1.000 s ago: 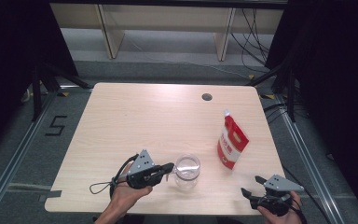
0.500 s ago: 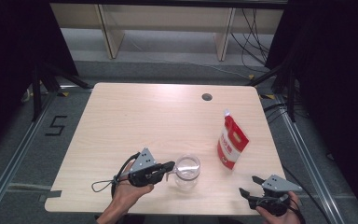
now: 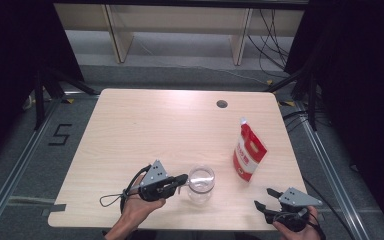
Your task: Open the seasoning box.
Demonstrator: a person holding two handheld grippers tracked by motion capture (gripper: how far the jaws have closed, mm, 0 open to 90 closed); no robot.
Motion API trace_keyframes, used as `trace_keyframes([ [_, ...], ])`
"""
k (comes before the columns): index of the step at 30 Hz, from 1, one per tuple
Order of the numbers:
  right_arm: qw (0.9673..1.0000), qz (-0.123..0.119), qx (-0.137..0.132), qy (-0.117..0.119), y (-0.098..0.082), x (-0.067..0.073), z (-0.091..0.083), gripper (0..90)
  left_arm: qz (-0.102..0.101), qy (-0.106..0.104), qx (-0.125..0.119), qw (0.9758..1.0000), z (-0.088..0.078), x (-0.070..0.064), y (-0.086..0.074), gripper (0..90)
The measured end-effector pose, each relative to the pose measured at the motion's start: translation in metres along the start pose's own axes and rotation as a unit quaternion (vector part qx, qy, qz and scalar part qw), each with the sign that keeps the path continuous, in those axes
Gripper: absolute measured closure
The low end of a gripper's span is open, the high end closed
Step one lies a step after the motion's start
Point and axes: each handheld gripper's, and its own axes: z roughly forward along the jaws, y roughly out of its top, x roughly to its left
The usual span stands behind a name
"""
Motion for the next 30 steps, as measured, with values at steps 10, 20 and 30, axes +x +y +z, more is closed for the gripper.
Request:
trace_keyframes([
  [10,0.9998,-0.013,-0.012,0.004,0.003,0.005,0.0,40.0,-0.012,0.001,-0.011,0.9999,-0.001,0.002,-0.002,89.2],
  [20,0.999,-0.024,-0.024,0.03,0.009,0.011,0.004,47.5,-0.015,0.003,-0.013,0.9998,-0.002,0.001,-0.004,88.8],
  [30,0.9945,-0.058,-0.072,0.049,0.027,0.031,0.011,69.7,-0.012,0.004,-0.016,0.9998,-0.003,0.001,-0.006,88.7],
])
